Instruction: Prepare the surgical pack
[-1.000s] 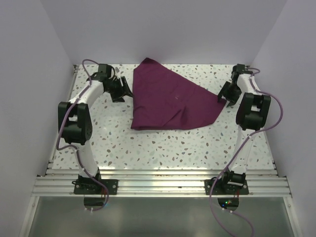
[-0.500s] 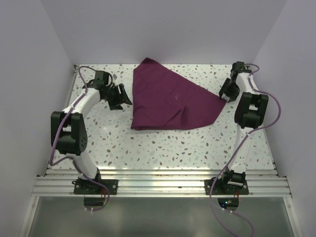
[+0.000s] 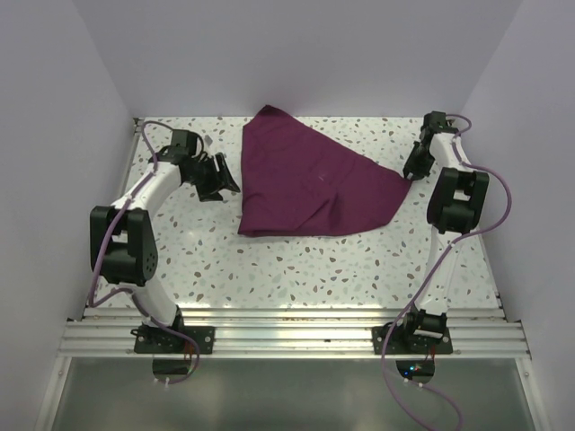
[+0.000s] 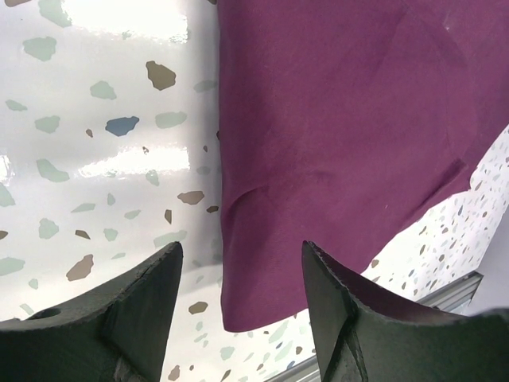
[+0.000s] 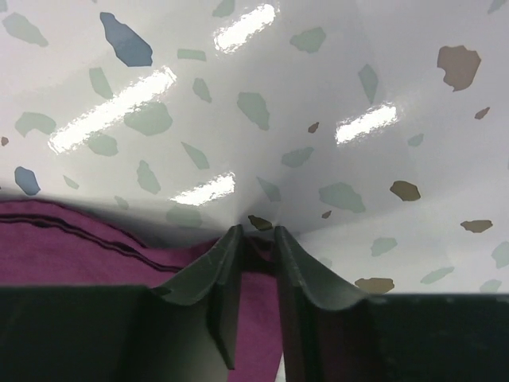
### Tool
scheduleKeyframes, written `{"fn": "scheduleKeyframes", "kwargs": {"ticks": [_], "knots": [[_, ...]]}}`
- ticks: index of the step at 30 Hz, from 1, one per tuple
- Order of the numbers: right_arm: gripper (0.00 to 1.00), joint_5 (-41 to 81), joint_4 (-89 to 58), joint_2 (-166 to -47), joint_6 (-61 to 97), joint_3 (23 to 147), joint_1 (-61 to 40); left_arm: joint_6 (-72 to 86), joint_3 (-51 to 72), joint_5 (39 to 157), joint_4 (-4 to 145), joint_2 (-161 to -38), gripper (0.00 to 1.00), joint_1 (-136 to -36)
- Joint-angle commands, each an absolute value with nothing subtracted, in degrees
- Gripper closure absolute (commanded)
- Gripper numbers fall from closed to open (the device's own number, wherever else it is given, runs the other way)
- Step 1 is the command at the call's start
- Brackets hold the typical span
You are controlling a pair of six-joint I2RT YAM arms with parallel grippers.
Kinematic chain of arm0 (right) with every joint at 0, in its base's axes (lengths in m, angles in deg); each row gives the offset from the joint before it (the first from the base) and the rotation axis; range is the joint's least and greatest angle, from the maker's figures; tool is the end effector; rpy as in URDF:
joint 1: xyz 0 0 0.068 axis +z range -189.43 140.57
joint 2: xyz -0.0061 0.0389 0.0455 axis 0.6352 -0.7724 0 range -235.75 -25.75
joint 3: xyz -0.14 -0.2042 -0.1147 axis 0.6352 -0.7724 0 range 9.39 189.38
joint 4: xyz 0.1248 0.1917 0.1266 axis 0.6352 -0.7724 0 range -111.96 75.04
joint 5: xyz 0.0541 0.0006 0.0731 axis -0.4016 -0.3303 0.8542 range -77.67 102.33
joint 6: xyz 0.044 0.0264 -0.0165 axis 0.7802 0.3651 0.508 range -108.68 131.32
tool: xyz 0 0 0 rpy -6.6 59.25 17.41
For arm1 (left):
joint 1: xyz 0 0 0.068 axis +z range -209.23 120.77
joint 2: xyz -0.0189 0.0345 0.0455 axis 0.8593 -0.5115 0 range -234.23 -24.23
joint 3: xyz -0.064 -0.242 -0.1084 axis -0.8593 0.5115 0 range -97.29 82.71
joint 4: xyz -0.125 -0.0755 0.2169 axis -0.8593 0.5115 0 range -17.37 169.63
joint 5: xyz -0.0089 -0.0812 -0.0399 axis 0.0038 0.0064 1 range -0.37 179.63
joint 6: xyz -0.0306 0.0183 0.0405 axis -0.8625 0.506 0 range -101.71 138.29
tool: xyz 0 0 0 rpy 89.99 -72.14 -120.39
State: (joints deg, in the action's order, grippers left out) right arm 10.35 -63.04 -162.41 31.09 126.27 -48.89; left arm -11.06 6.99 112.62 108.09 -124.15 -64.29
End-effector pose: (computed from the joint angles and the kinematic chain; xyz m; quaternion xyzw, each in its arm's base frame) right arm 0.4972 -0.0840 0.1668 0.2508 0.9487 0.0004 0.1928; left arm 0.3648 -0.0462 0.2356 -0.1480 0.9356 -0.2595 0.1881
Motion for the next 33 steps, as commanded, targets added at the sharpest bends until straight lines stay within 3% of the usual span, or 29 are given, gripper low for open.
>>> {"fn": "scheduleKeyframes", "kwargs": {"ticks": [1, 8, 15, 22, 33], "knots": [[0.77, 12.2, -62.3, -163.0, 31.3, 124.7, -48.7, -10.2, 7.0, 113.6, 108.1, -120.7, 0.35, -64.4], [0.99, 14.4, -65.0, -157.9, 33.5, 123.5, -47.9, -8.5, 8.8, 115.4, 109.5, -117.2, 0.40, -64.7], [1.00, 15.2, -68.9, -150.4, 33.6, 125.9, -43.1, -8.3, 14.6, 117.0, 107.1, -114.9, 0.52, -67.3], [1.00, 19.6, -71.5, -143.0, 36.1, 129.9, -36.0, -9.3, 18.3, 116.4, 105.1, -115.3, 0.53, -67.9], [1.00, 25.6, -73.9, -144.9, 42.2, 146.8, -20.9, -9.9, 22.9, 113.7, 102.2, -115.5, 0.54, -68.5]]}}
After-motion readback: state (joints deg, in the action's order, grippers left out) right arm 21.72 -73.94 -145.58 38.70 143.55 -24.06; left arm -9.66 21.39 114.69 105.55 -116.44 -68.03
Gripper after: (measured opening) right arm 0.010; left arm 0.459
